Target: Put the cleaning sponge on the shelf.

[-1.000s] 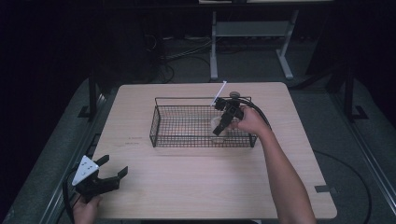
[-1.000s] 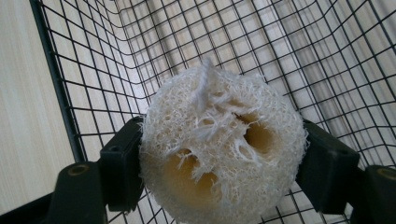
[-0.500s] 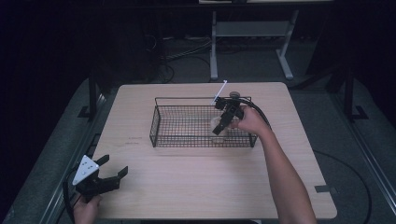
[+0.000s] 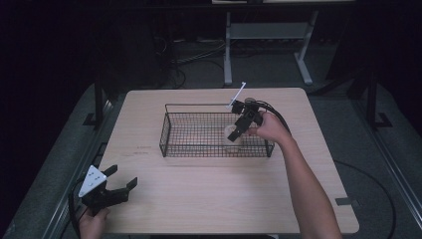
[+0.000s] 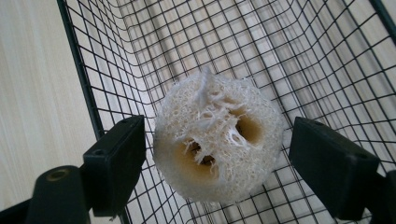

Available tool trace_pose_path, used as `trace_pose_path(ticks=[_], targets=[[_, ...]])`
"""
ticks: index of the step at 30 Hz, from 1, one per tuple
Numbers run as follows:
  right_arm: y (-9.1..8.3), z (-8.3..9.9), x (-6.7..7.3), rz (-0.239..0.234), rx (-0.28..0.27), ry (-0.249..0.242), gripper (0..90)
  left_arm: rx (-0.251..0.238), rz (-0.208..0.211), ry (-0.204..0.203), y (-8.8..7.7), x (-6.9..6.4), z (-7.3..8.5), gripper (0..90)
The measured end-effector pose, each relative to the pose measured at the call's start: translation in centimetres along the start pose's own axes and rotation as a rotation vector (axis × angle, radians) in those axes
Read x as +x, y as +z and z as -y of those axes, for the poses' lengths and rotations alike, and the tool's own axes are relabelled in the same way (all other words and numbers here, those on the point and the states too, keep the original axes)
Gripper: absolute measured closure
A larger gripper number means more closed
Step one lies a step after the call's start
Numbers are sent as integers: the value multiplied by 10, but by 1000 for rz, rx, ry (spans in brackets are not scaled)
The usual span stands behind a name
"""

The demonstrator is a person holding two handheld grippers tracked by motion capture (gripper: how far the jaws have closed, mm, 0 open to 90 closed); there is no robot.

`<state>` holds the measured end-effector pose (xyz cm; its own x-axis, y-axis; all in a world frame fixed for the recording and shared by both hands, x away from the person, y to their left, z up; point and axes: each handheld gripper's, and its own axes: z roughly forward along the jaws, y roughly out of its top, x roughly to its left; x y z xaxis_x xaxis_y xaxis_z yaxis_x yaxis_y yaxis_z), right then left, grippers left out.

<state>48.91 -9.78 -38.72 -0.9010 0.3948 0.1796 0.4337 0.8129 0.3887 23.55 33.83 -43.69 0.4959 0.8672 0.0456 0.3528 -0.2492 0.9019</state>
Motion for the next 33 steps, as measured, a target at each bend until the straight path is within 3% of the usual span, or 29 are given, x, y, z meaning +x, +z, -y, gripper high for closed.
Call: trace_pose_path(ticks=[22, 33], targets=[[-25, 4, 9, 22, -47, -4, 172, -2, 2, -7, 0, 1, 1, 140], [-29, 11, 14, 28, -38, -10, 172, -4, 3, -7, -1, 1, 1, 139]])
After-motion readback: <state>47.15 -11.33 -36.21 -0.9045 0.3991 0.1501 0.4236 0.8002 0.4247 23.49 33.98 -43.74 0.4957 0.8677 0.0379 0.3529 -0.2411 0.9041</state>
